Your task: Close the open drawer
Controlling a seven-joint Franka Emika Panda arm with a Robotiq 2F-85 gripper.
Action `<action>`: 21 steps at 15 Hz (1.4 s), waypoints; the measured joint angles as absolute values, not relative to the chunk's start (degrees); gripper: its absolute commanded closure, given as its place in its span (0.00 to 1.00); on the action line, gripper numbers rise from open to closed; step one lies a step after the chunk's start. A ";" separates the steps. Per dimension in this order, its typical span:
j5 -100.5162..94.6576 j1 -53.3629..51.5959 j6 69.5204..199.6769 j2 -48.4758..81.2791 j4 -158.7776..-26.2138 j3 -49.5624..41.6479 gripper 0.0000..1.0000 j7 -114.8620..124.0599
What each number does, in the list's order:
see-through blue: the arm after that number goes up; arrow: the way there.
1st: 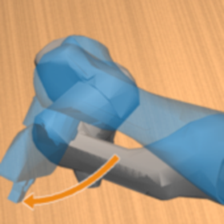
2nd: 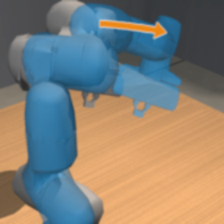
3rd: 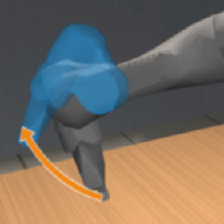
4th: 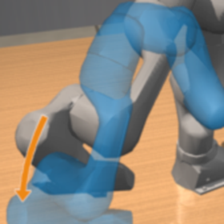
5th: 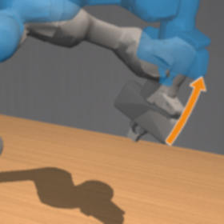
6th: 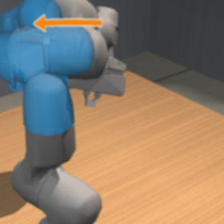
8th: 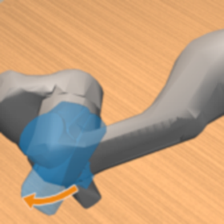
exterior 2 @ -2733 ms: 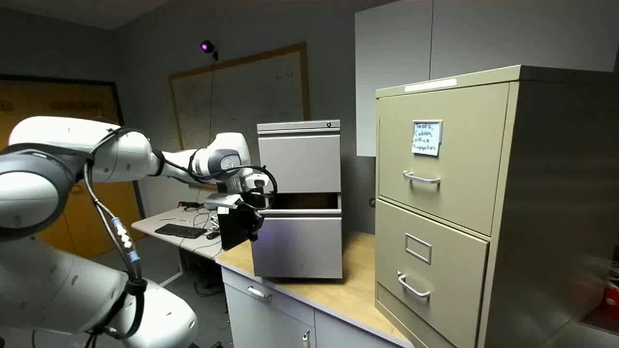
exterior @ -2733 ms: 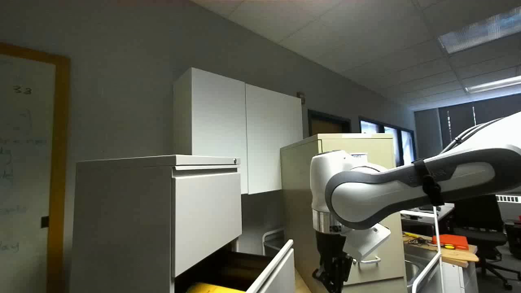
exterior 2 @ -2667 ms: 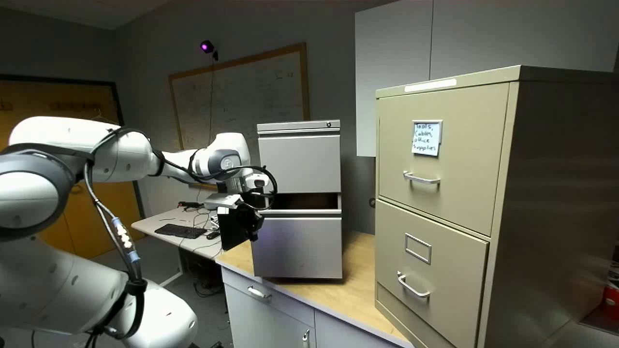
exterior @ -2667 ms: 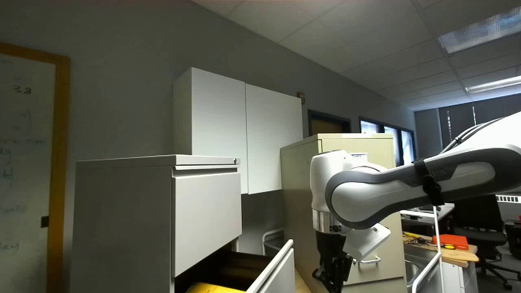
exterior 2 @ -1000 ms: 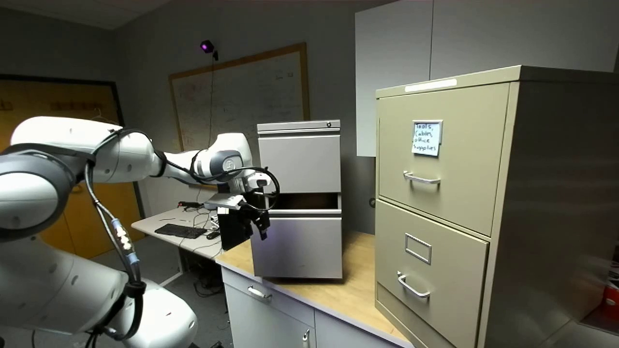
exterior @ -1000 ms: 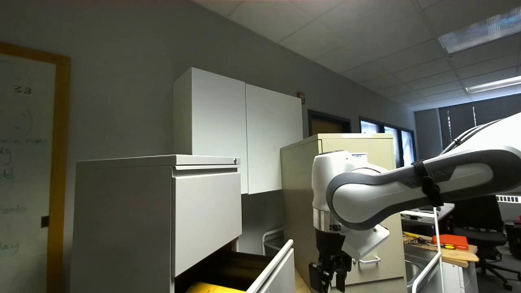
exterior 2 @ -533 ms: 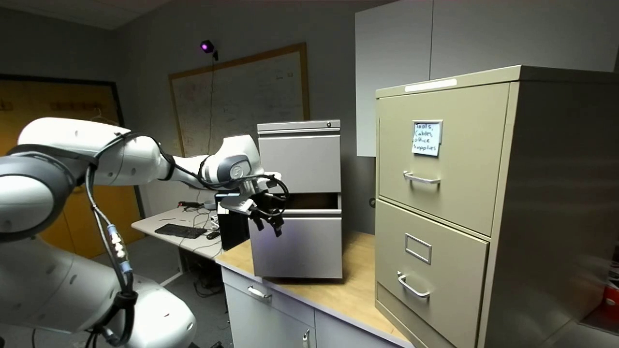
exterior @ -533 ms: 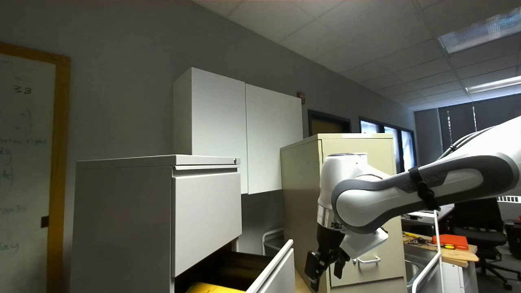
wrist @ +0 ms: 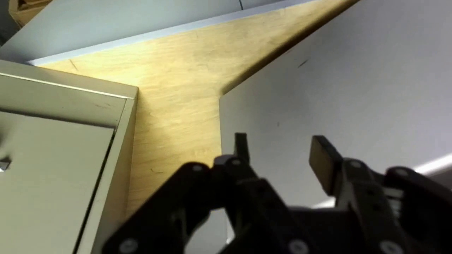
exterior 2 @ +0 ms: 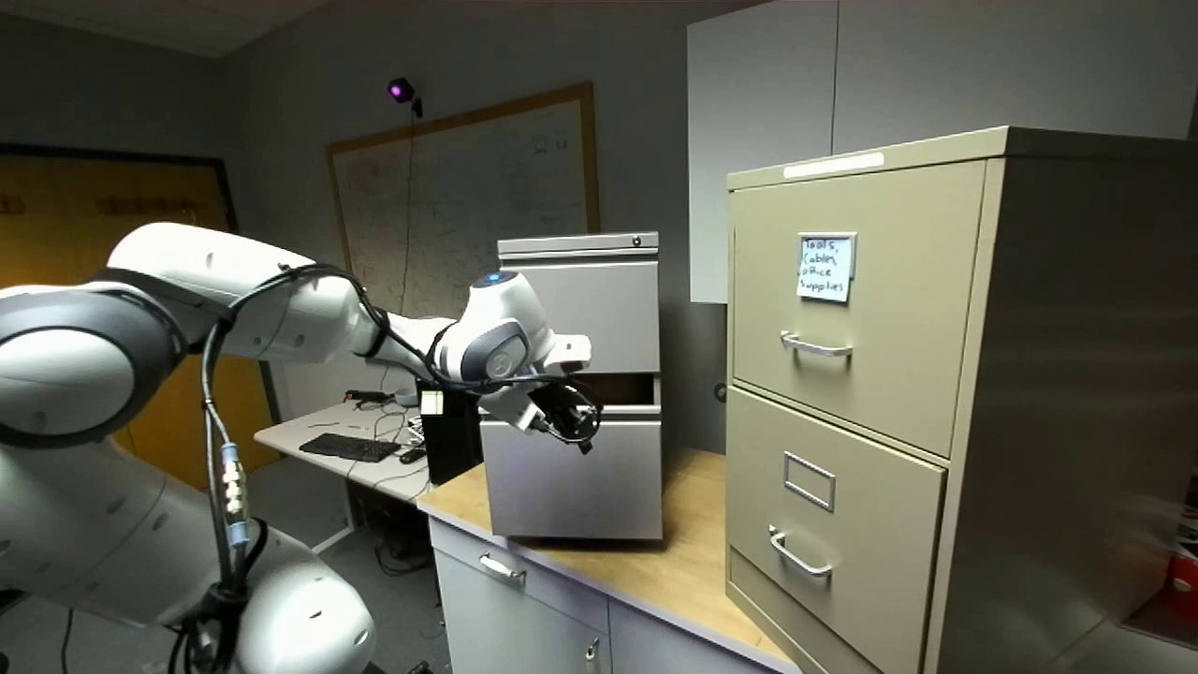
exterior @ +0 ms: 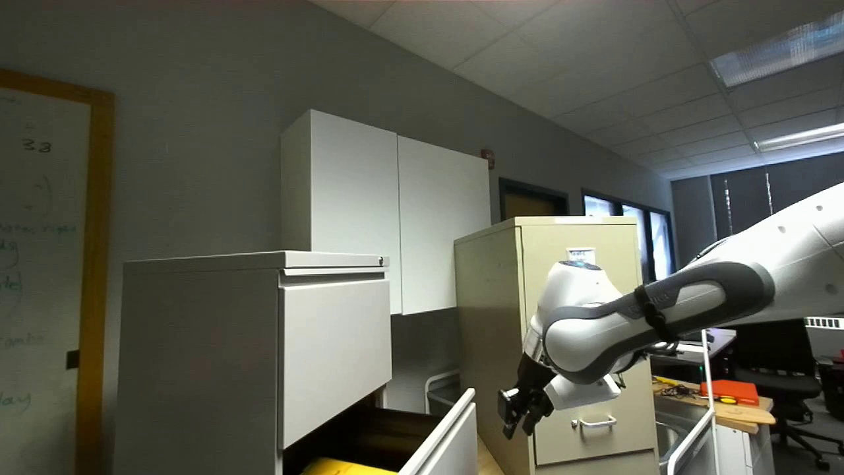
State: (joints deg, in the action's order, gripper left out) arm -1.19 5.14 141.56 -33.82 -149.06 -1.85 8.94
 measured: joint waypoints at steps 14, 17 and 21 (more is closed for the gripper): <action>50.91 -27.37 156.90 -20.75 -139.98 -34.96 0.94 -21.60; 59.03 -32.62 150.85 -18.60 -135.74 -41.50 0.94 -28.20; 66.35 -35.90 141.46 -14.95 -131.95 -48.24 0.94 -33.77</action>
State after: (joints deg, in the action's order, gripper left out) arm 66.35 -35.90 141.46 -14.95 -131.95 -48.24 -33.77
